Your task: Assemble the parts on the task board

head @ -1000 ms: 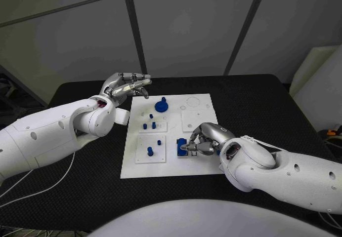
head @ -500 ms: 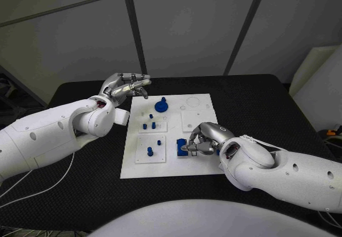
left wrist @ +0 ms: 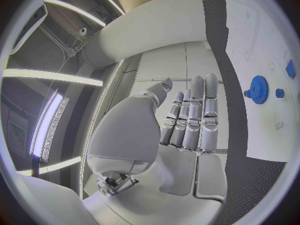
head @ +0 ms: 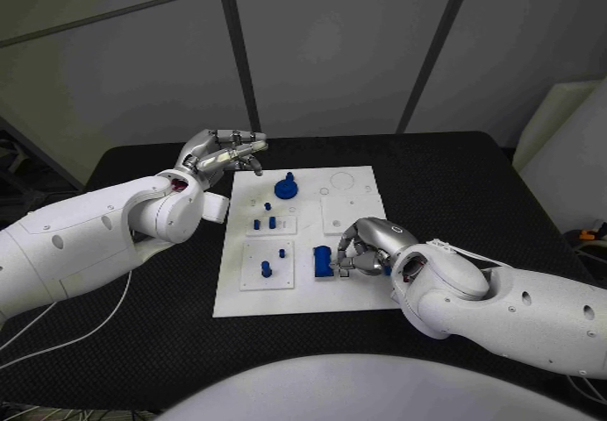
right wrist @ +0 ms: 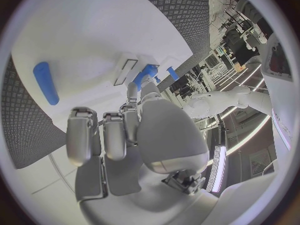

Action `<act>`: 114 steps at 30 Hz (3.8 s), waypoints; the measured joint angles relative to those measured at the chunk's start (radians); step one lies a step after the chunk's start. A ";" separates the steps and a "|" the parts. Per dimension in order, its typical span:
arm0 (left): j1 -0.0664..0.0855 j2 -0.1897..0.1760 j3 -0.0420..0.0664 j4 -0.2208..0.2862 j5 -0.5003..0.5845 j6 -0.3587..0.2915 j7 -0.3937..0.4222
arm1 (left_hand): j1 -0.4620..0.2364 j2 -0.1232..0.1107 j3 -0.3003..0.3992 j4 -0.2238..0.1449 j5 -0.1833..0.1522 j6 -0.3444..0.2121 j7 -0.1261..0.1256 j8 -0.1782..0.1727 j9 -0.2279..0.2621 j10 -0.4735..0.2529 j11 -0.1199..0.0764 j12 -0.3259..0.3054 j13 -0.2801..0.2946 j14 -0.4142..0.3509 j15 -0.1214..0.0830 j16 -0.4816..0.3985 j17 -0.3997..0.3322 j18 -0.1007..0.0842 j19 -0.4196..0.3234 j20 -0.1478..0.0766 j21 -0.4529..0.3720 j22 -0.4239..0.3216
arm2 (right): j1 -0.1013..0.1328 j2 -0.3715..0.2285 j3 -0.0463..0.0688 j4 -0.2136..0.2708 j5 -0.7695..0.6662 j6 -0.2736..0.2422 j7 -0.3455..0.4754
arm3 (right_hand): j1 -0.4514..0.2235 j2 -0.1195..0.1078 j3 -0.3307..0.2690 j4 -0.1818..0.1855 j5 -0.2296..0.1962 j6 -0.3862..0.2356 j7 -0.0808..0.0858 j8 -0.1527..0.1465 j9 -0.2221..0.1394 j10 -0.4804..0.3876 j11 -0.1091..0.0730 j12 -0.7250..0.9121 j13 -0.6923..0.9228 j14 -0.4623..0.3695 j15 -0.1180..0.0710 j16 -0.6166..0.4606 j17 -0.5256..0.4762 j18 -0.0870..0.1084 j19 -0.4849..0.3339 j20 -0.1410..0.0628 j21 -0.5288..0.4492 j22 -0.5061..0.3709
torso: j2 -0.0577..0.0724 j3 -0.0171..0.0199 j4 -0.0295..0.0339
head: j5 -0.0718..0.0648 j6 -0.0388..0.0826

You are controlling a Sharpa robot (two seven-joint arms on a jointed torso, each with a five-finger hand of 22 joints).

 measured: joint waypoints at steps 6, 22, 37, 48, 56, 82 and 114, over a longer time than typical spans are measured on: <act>0.000 -0.002 0.000 0.000 0.000 0.001 0.000 | -0.003 0.003 -0.003 0.003 0.000 -0.004 0.004 0.000 0.000 0.000 0.000 0.003 0.000 0.000 0.000 0.000 -0.001 0.000 0.000 0.000 0.000 -0.002 | 0.000 -0.033 0.000 0.025 -0.005 -0.026 0.007 | -0.028 0.006 -0.006 0.036 0.033 -0.003 0.003 -0.013 -0.006 0.000 0.000 -0.003 0.006 0.000 0.000 0.000 0.000 0.000 0.000 0.000 0.000 0.000 | -0.001 0.0008 0.0000 | -0.001 0.000; 0.000 -0.008 0.000 0.003 0.000 0.001 -0.001 | -0.004 0.004 -0.003 0.003 0.000 -0.004 0.004 0.001 0.000 0.000 0.000 0.006 0.000 0.000 0.000 0.000 -0.001 0.000 0.000 0.000 -0.003 -0.001 | 0.001 -0.220 0.026 0.094 0.047 -0.055 0.045 | -0.082 -0.007 0.000 0.114 0.099 -0.032 0.039 -0.141 -0.092 -0.009 0.027 -0.035 -0.045 -0.002 0.024 -0.006 0.000 0.000 -0.004 0.015 0.000 0.000 | -0.002 -0.0002 -0.0033 | -0.030 0.003; -0.003 -0.009 0.000 0.007 0.000 0.001 -0.001 | -0.004 0.004 -0.003 0.003 0.000 -0.004 0.004 0.004 0.000 0.000 0.000 0.006 0.000 0.000 0.000 0.000 -0.001 0.000 0.000 0.000 -0.004 -0.002 | -0.002 -0.229 0.026 0.050 -0.019 0.022 -0.006 | -0.093 -0.032 -0.016 0.147 0.122 -0.004 0.042 -0.158 -0.112 -0.013 0.031 -0.058 -0.133 -0.002 0.024 -0.017 0.000 0.000 0.000 0.018 -0.011 0.001 | -0.003 -0.0004 -0.0046 | -0.054 0.005; -0.005 -0.011 -0.001 0.009 0.000 0.001 0.000 | -0.004 0.004 -0.003 0.003 0.000 -0.004 0.004 0.004 0.001 0.000 0.000 0.006 0.000 0.000 0.000 0.000 -0.001 0.000 0.000 0.000 -0.004 -0.002 | -0.028 -0.211 0.025 0.037 -0.047 0.070 -0.028 | -0.097 -0.036 -0.019 0.149 0.122 -0.004 0.042 -0.158 -0.113 -0.013 0.031 -0.058 -0.150 -0.002 0.024 -0.017 0.000 0.000 0.000 0.018 -0.011 0.001 | -0.002 -0.0015 -0.0027 | -0.056 0.006; -0.005 -0.011 -0.001 0.008 0.000 0.001 0.001 | -0.004 0.004 -0.003 0.003 0.000 -0.004 0.004 0.004 0.001 0.000 0.000 0.006 0.000 0.000 0.000 0.000 -0.001 0.000 0.000 0.000 -0.004 -0.002 | -0.040 -0.199 0.027 0.029 -0.060 0.081 -0.041 | -0.097 -0.036 -0.019 0.149 0.122 0.001 0.039 -0.154 -0.110 -0.013 0.031 -0.058 -0.156 -0.002 0.024 -0.017 0.000 0.000 0.000 0.018 -0.011 0.000 | -0.002 -0.0010 -0.0035 | -0.056 0.002; -0.007 -0.014 -0.001 0.007 0.000 0.002 0.000 | -0.004 0.004 -0.003 0.003 0.000 -0.004 0.004 0.004 0.001 0.000 0.000 0.006 0.000 0.000 0.000 0.000 -0.001 0.000 0.000 0.000 -0.004 -0.003 | -0.047 -0.152 0.034 0.015 -0.148 0.107 -0.055 | 0.055 -0.074 0.120 0.025 0.103 0.023 0.034 -0.178 -0.121 -0.027 0.024 -0.074 -0.111 0.000 0.022 -0.017 0.000 0.000 0.000 0.018 -0.015 0.000 | -0.002 -0.0013 -0.0013 | -0.057 0.000; -0.007 -0.017 -0.001 0.011 0.000 0.007 0.000 | -0.004 0.004 -0.003 0.003 0.000 -0.004 0.004 0.008 0.001 -0.004 0.004 0.010 0.000 0.000 0.000 0.000 -0.002 0.000 0.000 0.000 -0.004 -0.004 | -0.056 -0.154 0.027 0.100 0.143 -0.108 -0.063 | 0.028 -0.048 0.223 0.082 0.174 0.032 0.029 -0.188 -0.117 -0.027 0.023 -0.064 -0.122 0.000 0.022 -0.017 0.000 0.000 -0.004 0.014 -0.015 0.000 | -0.001 -0.0021 -0.0013 | -0.047 0.000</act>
